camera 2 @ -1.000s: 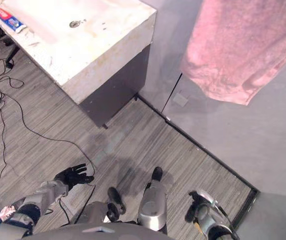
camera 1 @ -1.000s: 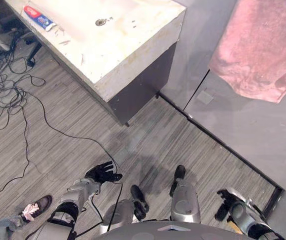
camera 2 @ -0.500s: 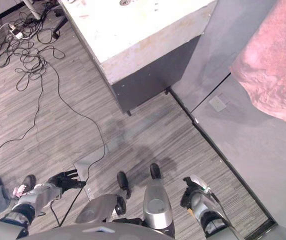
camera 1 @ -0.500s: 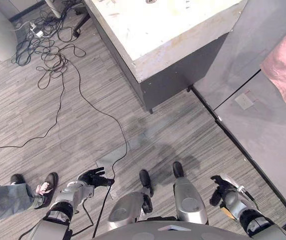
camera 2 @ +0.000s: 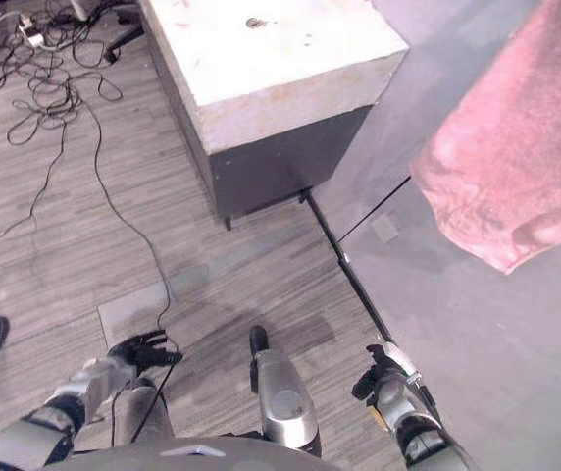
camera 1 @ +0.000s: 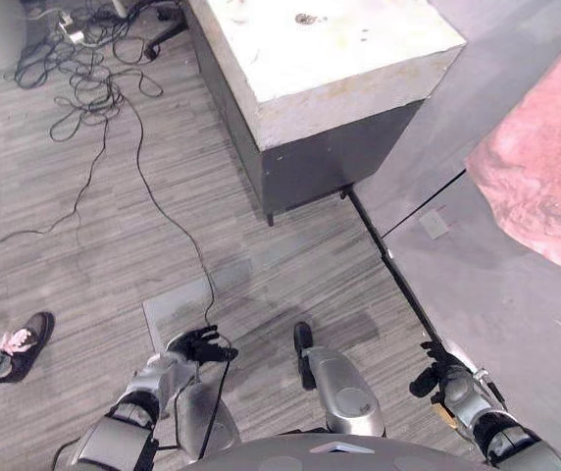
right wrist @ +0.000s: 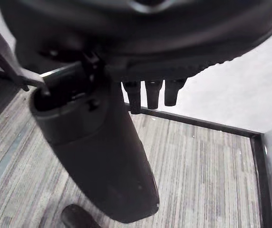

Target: Organize the bathroom.

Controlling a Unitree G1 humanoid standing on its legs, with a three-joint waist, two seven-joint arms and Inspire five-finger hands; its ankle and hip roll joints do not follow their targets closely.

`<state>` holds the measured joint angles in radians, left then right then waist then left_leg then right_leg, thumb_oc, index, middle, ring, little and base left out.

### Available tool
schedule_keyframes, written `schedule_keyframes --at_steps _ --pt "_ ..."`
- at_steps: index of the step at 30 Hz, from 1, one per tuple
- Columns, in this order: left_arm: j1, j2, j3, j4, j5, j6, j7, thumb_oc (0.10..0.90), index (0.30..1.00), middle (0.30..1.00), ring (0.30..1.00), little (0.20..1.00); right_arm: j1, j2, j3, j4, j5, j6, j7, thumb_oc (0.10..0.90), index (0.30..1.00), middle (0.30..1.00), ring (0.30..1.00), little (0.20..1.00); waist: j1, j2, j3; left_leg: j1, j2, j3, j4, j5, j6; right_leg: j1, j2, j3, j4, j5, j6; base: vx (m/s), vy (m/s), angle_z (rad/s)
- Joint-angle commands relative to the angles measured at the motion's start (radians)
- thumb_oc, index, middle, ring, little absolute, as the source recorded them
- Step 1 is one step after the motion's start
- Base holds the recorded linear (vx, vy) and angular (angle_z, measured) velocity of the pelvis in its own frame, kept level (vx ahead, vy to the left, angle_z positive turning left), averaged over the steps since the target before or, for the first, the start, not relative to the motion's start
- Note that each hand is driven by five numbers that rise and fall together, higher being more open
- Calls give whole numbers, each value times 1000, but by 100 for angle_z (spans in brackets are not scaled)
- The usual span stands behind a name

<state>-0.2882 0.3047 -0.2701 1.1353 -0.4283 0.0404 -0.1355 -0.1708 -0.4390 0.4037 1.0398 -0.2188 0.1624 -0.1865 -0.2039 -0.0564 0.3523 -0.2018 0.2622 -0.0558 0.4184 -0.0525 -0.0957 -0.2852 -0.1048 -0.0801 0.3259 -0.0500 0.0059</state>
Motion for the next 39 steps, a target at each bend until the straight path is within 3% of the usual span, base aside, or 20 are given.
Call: schedule_keyframes --at_steps 1,4,5,6,7,8,9,12,20,27,28,29,31,32,33,34,35,38,39 --pt "44 -15 34 -100 -24 -52 35 800 900 900 900 900 -8 -79 -20 -76 -15 -28 -19 800 900 900 900 900 -46 95 10 72 -81 164 -115 -36 96 -39 36 206 107 -69 79 -173 586 21" --pt "36 -23 12 -113 -9 -51 38 800 900 900 900 900 -35 -96 -37 -84 -17 -37 -32 800 900 900 900 900 -43 126 25 50 -123 196 -95 -75 98 -64 -13 221 93 -21 110 -64 521 47" --pt "67 1 13 -132 -19 -46 28 800 900 900 900 900 -36 -106 -59 -106 -68 -38 -10 800 900 900 900 900 -16 125 34 50 -151 221 -72 -121 105 -54 -108 203 24 89 134 55 370 38" --pt "80 9 20 -139 -23 -38 30 800 900 900 900 900 -34 -107 -61 -114 -83 -41 -1 800 900 900 900 900 -5 120 36 56 -156 229 -71 -134 107 -57 -133 185 11 121 139 101 399 28" --pt "116 28 54 -155 1 -15 45 800 900 900 900 900 -33 -105 -57 -134 -121 -50 27 800 900 900 900 900 24 108 43 84 -151 270 -82 -158 110 -70 -169 114 9 147 147 85 242 -7" --pt "139 42 73 -157 3 -5 55 800 900 900 900 900 -36 -106 -50 -150 -154 -55 51 800 900 900 900 900 33 102 47 107 -141 308 -97 -158 114 -76 -149 79 20 118 151 100 246 -64" --pt "168 59 89 -156 -4 -6 55 800 900 900 900 900 -29 -112 -40 -184 -161 -44 72 800 900 900 900 900 28 94 45 130 -144 334 -128 -145 120 -81 -93 58 21 84 152 85 153 -139" --pt "203 91 99 -172 12 -22 30 800 900 900 900 900 -5 -109 -26 -200 -141 -40 62 800 900 900 900 900 11 80 41 163 -180 340 -182 -134 121 -88 -17 10 -37 91 149 96 33 -115" --pt "133 56 81 -218 9 -32 23 800 900 900 900 900 21 -93 -46 -115 -133 -81 -5 800 900 900 900 900 -26 112 41 151 -214 334 -215 -98 127 -24 27 34 -108 72 110 78 -4 28" --pt "109 39 65 -214 34 -24 36 800 900 900 900 900 54 -94 -76 -103 -88 -95 -7 800 900 900 900 900 -49 125 33 168 -201 328 -225 -94 115 -13 31 48 -93 51 101 72 -17 -1" --pt "113 36 70 -208 36 -26 34 800 900 900 900 900 58 -93 -79 -101 -76 -93 -9 800 900 900 900 900 -53 127 24 177 -197 325 -207 -101 109 -15 35 52 -79 40 91 127 -98 -4" --pt "120 34 77 -199 42 -33 32 800 900 900 900 900 67 -90 -82 -99 -57 -87 -21 800 900 900 900 900 -53 130 15 171 -179 293 -73 -30 71 -10 53 55 -69 25 61 113 -99 -4" --pt "129 37 81 -191 33 -54 37 800 900 900 900 900 76 -82 -83 -102 -15 -85 -49 800 900 900 900 900 -47 120 12 123 -163 235 115 70 35 7 75 60 -68 17 23 131 -113 15" --pt "131 38 85 -186 32 -64 57 800 900 900 900 900 78 -75 -85 -99 41 -87 -73 800 900 900 900 900 -36 94 20 42 -157 198 277 74 66 37 85 73 -60 7 -3 121 -83 15" --pt "131 38 85 -186 32 -64 57 800 900 900 900 900 78 -75 -85 -99 41 -87 -73 800 900 900 900 900 -36 94 20 42 -157 198 277 74 66 37 85 73 -60 7 -3 162 -40 -32" --pt "134 40 87 -189 14 -59 77 800 900 900 900 900 79 -70 -88 -96 85 -81 -85 800 900 900 900 900 -25 75 26 -19 -159 172 313 51 96 63 88 87 -55 3 -10 315 245 -81" --pt "143 47 103 -197 1 -52 91 800 900 900 900 900 88 -47 -113 -79 162 -72 -117 800 900 900 900 900 -4 57 21 -11 -160 139 73 16 136 103 95 129 -55 -11 11 345 307 -127" --pt "130 59 98 -206 -39 -40 109 800 900 900 900 900 90 -29 -125 -79 194 -77 -145 800 900 900 900 900 15 69 26 16 -156 41 -174 69 110 105 107 184 -45 -30 39 190 375 -137" --pt "124 61 100 -210 -36 -34 113 800 900 900 900 900 84 -25 -125 -86 213 -69 -157 800 900 900 900 900 21 70 32 24 -157 24 -169 56 101 100 92 198 -24 -42 52 84 360 -88"
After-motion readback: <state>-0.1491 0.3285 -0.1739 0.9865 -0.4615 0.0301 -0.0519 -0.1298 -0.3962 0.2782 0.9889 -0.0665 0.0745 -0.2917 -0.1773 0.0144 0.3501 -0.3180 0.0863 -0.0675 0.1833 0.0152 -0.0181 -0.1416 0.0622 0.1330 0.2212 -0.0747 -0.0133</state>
